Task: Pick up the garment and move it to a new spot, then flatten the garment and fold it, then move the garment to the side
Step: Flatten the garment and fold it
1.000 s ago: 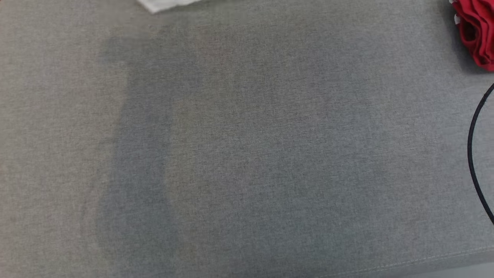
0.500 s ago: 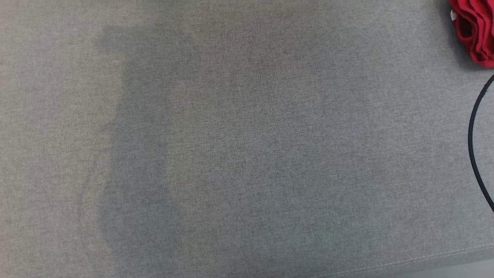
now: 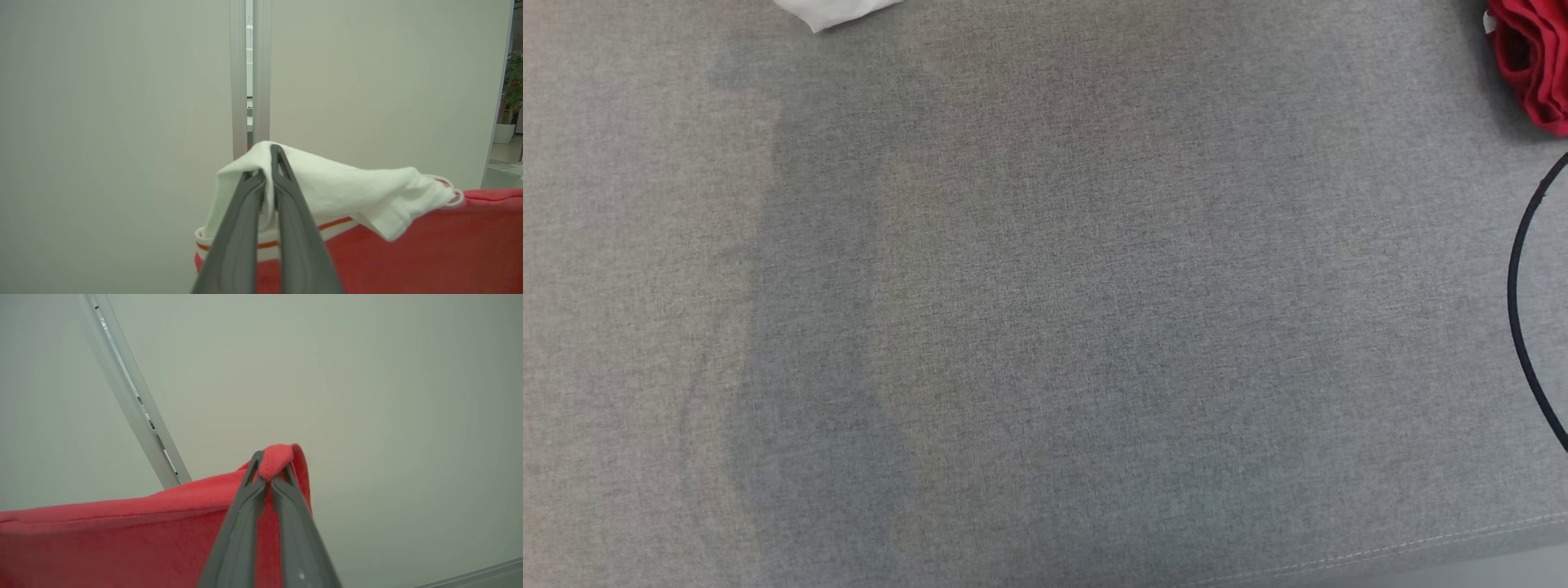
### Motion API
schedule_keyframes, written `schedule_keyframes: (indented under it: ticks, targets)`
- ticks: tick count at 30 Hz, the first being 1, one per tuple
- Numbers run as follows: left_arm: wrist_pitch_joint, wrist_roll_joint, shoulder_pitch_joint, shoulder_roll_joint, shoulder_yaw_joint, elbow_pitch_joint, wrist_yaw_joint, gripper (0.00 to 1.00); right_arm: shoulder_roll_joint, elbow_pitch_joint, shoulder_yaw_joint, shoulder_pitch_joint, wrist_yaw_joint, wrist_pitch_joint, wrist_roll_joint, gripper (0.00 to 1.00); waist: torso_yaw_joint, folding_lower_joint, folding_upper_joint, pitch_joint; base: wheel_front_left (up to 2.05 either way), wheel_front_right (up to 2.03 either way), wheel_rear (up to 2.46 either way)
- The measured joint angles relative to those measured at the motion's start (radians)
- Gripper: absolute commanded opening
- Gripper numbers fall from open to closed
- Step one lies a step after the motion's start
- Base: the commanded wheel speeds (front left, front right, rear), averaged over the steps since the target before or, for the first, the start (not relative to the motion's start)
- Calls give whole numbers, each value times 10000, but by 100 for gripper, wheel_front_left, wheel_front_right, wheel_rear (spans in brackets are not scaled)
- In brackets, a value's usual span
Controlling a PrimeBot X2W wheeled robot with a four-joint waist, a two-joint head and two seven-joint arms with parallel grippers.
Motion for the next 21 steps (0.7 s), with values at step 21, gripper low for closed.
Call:
schedule_keyframes:
  ticks: [21]
  targets:
    - [-148, 267, 8219, 307, 2606, -5348, 840, 0, -1089, -4174, 1179, 6535, 2, -334, 1728, 0, 197, -1, 0, -1185, 0, 0, 0]
